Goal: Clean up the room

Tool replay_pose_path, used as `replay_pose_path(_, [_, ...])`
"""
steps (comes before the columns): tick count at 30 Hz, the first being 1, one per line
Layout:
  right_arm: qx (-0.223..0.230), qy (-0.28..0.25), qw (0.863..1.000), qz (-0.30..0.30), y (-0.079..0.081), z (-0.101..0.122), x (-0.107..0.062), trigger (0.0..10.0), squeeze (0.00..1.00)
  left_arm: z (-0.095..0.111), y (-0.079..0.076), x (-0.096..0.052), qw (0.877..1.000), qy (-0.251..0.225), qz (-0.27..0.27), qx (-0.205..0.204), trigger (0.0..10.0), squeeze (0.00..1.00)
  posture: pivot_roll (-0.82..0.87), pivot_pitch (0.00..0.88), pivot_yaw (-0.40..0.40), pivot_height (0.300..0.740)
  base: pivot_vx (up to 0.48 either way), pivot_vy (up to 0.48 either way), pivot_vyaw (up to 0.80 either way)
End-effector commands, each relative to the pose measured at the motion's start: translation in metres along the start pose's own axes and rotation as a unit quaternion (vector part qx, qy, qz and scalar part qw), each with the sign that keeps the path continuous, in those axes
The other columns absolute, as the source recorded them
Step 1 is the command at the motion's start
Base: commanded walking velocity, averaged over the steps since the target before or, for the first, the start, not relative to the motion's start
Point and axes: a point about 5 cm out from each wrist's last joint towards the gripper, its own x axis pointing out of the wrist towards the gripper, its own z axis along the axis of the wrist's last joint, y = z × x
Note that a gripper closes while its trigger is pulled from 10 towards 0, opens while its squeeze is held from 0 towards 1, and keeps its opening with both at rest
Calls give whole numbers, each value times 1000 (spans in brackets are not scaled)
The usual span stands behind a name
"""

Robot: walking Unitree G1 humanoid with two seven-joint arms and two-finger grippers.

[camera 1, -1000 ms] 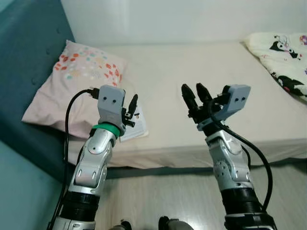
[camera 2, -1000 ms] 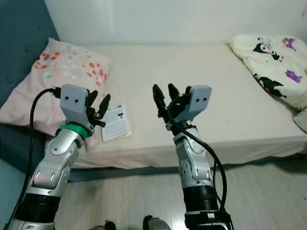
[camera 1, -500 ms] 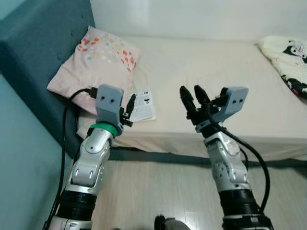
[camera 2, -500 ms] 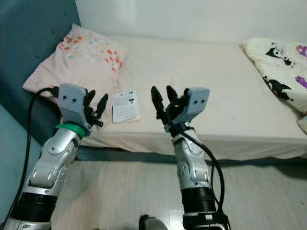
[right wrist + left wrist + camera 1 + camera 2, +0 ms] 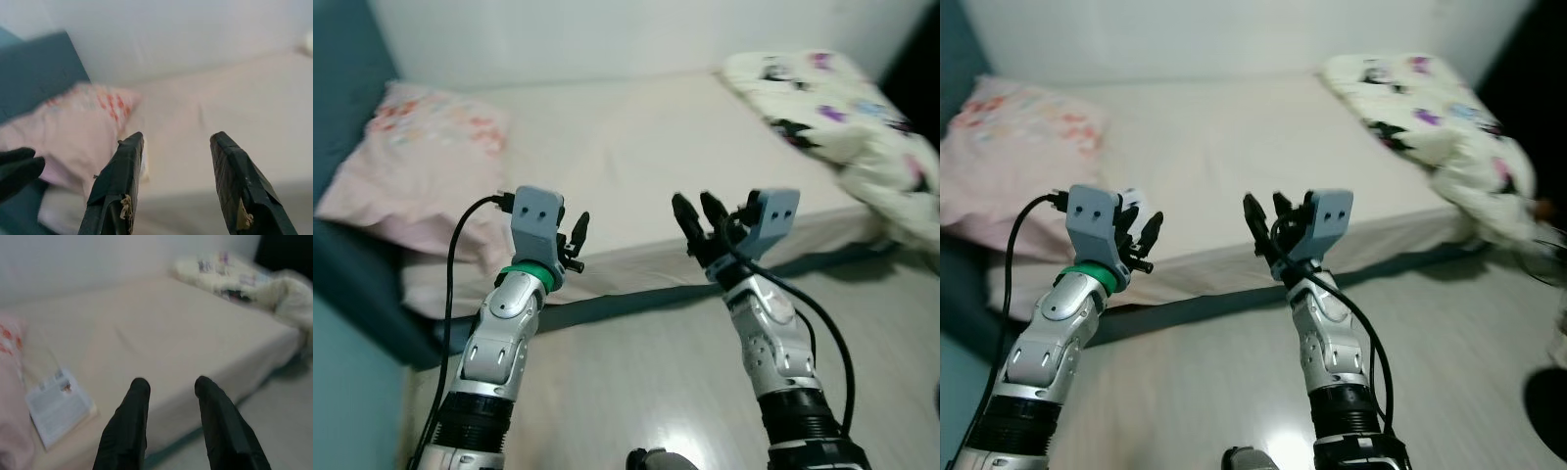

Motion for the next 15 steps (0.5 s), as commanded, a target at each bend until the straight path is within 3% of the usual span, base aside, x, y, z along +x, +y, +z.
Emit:
replay_pose_path(1, [-6, 22, 1000, 10, 4, -10, 0, 10000, 0, -13, 0, -2, 1000, 24, 1, 8, 10000, 0, -87, 0, 38, 740, 0, 0, -800])
replay_pose_path(9, [-42, 50, 997, 30, 9, -22, 2, 10000, 0, -51, 1, -16, 996, 74, 14, 50, 10000, 0, -82, 0, 33, 740, 0, 0, -800])
replay_pose_path(15, [-52, 52, 997, 27, 7, -27, -3, 10000, 0, -62, 3, -22, 995, 84, 16, 57, 10000, 0, -83, 0, 44, 740, 0, 0, -800])
